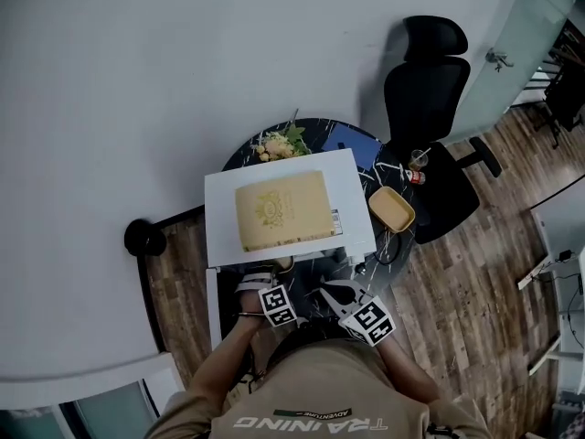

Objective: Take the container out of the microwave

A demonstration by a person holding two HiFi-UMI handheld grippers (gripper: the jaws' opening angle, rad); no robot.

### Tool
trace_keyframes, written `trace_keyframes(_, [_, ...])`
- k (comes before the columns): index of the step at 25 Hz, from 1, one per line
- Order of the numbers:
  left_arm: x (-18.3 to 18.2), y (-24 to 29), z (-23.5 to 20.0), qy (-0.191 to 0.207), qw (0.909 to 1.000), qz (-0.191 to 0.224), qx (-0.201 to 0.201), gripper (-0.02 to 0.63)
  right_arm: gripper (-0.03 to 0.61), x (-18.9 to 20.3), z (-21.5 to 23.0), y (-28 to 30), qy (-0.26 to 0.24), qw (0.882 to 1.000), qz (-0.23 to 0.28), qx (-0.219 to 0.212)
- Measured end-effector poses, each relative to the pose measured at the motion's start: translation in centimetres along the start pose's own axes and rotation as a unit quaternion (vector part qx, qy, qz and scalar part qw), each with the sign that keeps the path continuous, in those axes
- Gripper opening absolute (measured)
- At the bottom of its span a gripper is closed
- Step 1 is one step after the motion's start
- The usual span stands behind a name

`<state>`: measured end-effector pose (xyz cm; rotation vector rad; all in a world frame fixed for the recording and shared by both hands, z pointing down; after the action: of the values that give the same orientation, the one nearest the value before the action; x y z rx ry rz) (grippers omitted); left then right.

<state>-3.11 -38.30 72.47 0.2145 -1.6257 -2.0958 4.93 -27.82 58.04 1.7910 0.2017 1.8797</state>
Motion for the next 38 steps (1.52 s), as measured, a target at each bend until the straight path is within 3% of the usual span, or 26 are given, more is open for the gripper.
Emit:
trace_keyframes(7, [-0.1,-1.0,2.5,-0.004,1.0,0.008,-0.004,0.021,0.008,1.6,-1.1,-1.3,0.005,1.0,-0.001,0.022])
trace_keyframes(17, [-3.8,-3.9,13.1,-0.091,0.9958,-0.008,0.006,0.021,0.008,3.8,-3.1,-7.5,-0.027,0.998,0.025,-0.051])
trace_keyframes(27, [-9.2,-7.4,23.0,-0.166,0.9858,-0.016,-0.016,0.021,0.008,8.7,-4.1,-15.6,-0.033,0.992,0.046,-0.109])
trace_keyframes(34, [-10.8,-7.4,25.6,-0.104,0.9941,-0.006,-0.03,0.021,0.008,11.4,-6.4,-18.9,-0.03,0.99,0.033,-0.134])
trace_keyframes(38, [-10.8,-7.4,25.5,-0.098,0.9944,-0.007,-0.041,0.021,0.008,11.2,-7.4,-20.3,-0.044,0.99,0.036,-0.126])
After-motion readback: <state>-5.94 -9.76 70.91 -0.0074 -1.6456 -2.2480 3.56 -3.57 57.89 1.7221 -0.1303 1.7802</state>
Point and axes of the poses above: the fingertips, and each gripper's own axes: y forward along the fingers, z to its right, x out of its underside, the point moved 3 cm from there along -y, backward along the fingers, and after that the axes turned 11 degrees about x, right-handed, at the moved point
